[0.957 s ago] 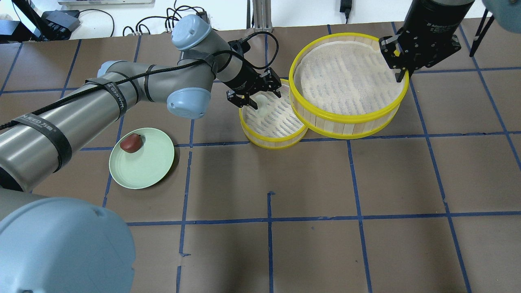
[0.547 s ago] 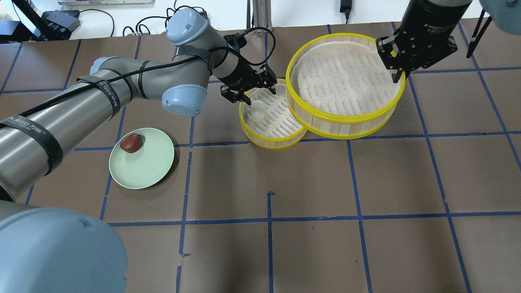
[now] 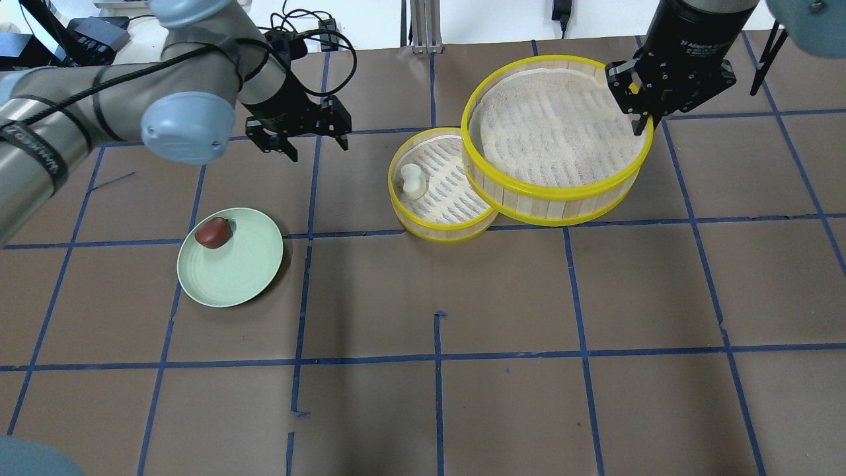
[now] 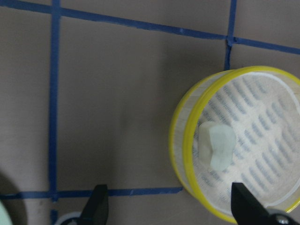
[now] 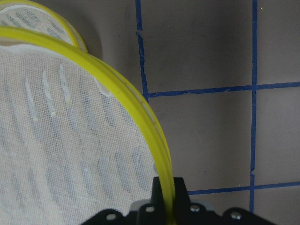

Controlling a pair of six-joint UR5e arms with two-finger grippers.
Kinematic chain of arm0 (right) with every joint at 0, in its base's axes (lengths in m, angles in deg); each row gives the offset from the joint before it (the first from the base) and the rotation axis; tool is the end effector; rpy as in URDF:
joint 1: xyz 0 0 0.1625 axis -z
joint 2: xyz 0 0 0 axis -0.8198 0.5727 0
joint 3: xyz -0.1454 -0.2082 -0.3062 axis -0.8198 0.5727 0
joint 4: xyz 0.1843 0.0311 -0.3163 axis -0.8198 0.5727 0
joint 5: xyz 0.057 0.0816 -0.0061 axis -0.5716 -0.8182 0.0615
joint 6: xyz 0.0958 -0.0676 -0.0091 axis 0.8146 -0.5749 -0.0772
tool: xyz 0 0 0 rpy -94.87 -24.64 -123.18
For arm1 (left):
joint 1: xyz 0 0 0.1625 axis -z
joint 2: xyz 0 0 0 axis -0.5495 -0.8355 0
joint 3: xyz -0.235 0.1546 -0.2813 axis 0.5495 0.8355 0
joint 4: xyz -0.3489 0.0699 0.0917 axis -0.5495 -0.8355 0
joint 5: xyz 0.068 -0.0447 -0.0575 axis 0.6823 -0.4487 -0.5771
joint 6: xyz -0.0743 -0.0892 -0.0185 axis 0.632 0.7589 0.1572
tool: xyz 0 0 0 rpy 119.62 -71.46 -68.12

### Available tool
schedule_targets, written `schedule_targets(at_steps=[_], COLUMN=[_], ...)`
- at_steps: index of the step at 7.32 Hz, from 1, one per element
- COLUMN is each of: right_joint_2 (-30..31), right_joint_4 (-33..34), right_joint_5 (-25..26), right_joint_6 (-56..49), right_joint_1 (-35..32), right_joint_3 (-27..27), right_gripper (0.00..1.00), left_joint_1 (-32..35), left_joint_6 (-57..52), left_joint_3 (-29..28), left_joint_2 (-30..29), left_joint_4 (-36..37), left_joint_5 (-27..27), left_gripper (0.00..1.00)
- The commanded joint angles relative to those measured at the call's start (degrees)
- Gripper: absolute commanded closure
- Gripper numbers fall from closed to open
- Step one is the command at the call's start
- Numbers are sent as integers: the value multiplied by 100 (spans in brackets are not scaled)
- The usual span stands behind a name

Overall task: Place buns in different layers of steamer
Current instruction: 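Restack the top tier with the right gripper while the left gripper withdraws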

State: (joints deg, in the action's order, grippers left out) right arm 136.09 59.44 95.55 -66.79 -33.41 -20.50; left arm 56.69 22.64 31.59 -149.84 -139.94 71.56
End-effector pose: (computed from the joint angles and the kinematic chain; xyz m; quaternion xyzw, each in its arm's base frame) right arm 0.1185 -0.4713 0.4576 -0.0309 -0.9994 -0.0126 0.0098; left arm -0.1485 -0.5357 0.3366 0.0252 -0.9972 0.0276 0.0648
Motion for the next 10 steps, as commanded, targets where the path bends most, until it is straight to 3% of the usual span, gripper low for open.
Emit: schedule_targets(at_steps=[1,3,5,8,10], right_joint_2=[-198,-1022,-1804,-2265,-2283], right_joint_4=[144,1213,2021,2691,2746], right_joint_5=[-6,64,47,47,47], right_joint_6=[269,1217,1632,1894,1923], right_joint_1=[-152,-844,-1093,-1181,-1181], right_joint_3=[7,16,-98,-125,-238], right_gripper=[84,84,84,85,85], left_joint_1=[-160,-160,-134,-107,-107], left_joint_6=[-348,-348,-348,-348,-348], left_joint_3=[-210,-282,-308,-168,-159], left_joint_2=[524,552,648,614,561], left_joint_4=[-888,-1005,-1058,-1041,-1014], left_joint_5=[731,725,742,734,699], left_gripper=[0,0,0,0,0])
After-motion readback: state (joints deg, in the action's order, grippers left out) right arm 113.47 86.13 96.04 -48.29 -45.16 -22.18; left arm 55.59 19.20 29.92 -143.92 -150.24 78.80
